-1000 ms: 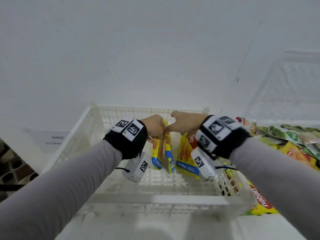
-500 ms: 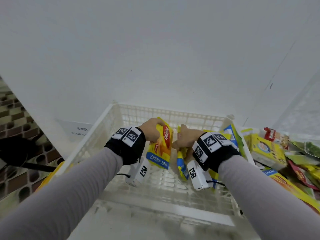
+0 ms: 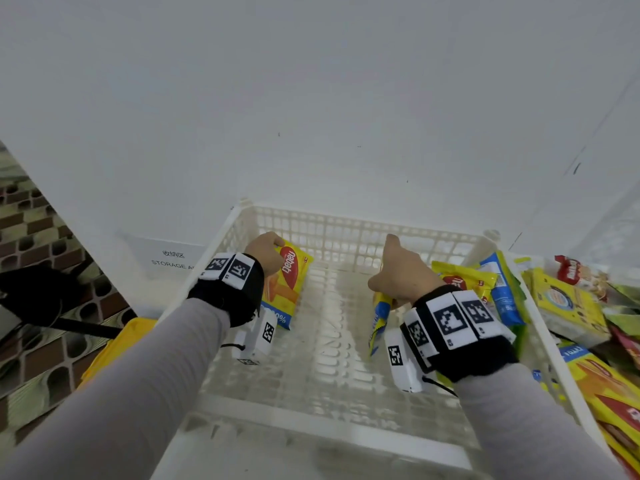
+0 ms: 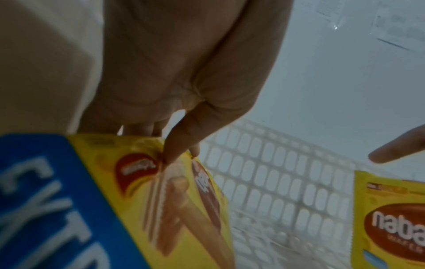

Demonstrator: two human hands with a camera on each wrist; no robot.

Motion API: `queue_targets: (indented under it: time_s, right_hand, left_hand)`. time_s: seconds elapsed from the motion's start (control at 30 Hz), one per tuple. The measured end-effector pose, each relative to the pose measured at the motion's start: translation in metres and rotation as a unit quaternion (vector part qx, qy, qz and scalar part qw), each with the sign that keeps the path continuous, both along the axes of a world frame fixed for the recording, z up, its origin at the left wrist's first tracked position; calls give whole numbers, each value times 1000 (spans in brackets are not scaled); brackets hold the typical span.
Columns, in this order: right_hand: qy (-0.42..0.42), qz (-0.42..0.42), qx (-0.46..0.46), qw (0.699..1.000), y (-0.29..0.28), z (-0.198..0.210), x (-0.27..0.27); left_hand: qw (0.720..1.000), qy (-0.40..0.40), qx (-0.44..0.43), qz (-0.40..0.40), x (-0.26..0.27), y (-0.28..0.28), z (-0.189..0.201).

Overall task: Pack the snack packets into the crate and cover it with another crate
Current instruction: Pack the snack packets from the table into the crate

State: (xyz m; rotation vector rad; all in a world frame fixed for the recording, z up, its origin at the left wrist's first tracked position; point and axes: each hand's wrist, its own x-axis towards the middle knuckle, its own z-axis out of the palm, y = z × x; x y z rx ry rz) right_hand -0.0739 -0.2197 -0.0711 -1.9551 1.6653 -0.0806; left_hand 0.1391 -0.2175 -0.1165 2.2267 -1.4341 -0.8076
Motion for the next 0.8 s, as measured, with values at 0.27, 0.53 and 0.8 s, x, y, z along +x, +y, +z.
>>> queue_targets:
  time_s: [0.27,0.53,0.8]
  right_hand:
    - [-208,-42,51,976,-2,-2,28]
    - [-335,-145,141,920,-10,-53,56]
    - [-287,-167,167,928,-16,-70,32]
  left_hand:
    - [979,-170,107,-33,-7,9,-4]
    - [953,-238,145,-115,-15,12,1]
    - [948,-248,160,-120,-22,22,6]
